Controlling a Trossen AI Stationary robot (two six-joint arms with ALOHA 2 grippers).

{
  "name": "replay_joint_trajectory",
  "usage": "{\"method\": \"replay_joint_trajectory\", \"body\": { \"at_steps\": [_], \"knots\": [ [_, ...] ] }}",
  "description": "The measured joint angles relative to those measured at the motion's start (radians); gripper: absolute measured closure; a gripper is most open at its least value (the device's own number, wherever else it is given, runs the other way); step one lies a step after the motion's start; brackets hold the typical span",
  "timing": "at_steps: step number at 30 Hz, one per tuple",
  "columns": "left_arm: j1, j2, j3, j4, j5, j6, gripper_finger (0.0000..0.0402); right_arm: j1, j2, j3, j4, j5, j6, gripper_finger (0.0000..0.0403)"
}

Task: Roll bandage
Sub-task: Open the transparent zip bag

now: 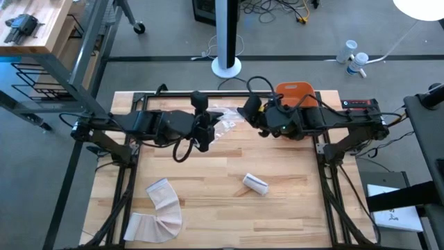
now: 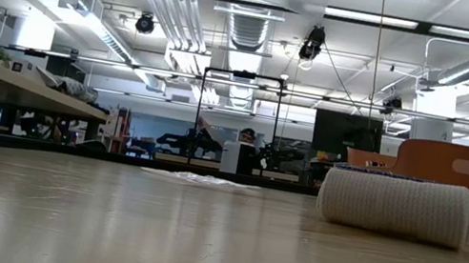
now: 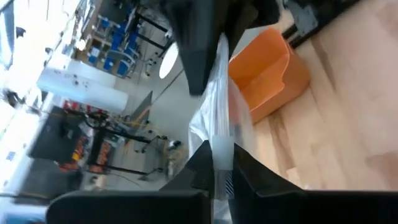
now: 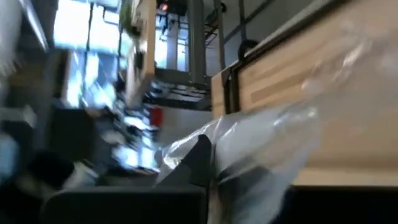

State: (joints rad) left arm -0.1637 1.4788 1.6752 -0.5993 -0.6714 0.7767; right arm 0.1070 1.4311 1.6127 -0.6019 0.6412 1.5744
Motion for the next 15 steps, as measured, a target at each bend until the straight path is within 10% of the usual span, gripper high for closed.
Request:
{"method": "replay_joint_trajectory", "body": {
  "at_steps": [15],
  "knots": [
    [0.107, -0.090, 0.000, -0.122, 0.495, -0.655, 0.0392, 0.061, -0.071, 0.000, 0.051, -0.179, -1.173, 0.0188]
  ]
}}
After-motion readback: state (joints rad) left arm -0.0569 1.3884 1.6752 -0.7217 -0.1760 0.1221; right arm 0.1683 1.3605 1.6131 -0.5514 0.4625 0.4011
